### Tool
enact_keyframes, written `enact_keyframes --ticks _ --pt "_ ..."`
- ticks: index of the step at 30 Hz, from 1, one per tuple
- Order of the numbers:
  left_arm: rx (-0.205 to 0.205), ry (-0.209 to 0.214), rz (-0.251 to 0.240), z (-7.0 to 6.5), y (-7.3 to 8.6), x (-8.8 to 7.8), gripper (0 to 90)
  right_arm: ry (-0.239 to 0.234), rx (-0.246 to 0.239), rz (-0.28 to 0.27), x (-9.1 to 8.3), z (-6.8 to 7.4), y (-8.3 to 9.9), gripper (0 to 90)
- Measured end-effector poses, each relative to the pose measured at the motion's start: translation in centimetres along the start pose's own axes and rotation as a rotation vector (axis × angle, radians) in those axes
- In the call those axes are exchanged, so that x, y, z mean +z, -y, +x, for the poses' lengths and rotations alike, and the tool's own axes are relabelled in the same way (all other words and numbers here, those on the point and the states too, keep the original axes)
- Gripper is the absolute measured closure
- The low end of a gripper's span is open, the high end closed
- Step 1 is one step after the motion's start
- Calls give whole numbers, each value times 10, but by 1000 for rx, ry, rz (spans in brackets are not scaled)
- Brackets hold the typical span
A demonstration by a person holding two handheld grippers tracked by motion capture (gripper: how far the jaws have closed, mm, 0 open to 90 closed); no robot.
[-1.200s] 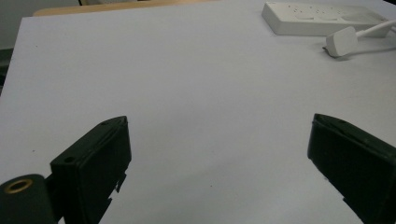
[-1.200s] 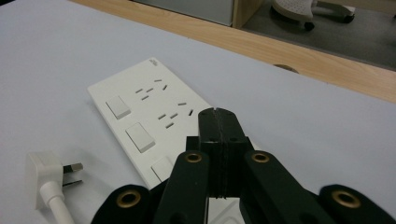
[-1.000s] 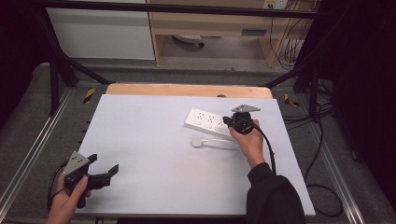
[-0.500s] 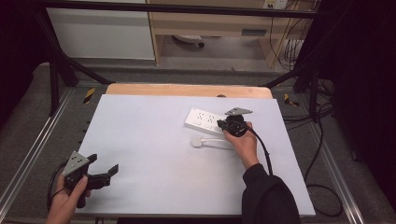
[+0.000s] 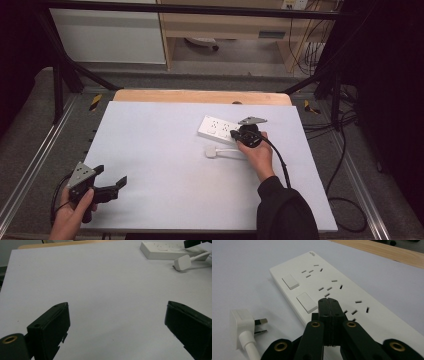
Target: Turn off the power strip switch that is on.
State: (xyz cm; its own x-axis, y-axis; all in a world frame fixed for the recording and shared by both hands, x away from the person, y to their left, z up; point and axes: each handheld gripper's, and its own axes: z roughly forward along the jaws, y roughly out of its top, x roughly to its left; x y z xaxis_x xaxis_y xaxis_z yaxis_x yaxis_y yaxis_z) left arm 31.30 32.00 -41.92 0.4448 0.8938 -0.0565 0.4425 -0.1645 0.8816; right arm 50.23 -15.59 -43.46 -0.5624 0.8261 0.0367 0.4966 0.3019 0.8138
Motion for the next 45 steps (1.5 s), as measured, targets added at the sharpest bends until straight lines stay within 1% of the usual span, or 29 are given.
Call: enact_keyframes --ticks 13,32,33,38,39,41,45 --pt "-4 2 1 0 0 0 61 2 -10 15 2 1 1 900" --pt "1 1 0 -1 0 0 61 7 -4 11 2 3 3 900" --pt "1 1 0 -1 0 0 61 9 -12 10 2 3 2 900" --pt "3 0 0 -1 0 0 61 8 -13 14 3 3 3 900" --pt "3 0 0 -1 0 0 61 7 -13 23 3 3 3 900" --pt "0 1 -1 -1 0 0 61 9 -20 19 4 4 3 900" --pt "-2 2 -1 0 0 0 61 4 -7 24 3 4 3 900"
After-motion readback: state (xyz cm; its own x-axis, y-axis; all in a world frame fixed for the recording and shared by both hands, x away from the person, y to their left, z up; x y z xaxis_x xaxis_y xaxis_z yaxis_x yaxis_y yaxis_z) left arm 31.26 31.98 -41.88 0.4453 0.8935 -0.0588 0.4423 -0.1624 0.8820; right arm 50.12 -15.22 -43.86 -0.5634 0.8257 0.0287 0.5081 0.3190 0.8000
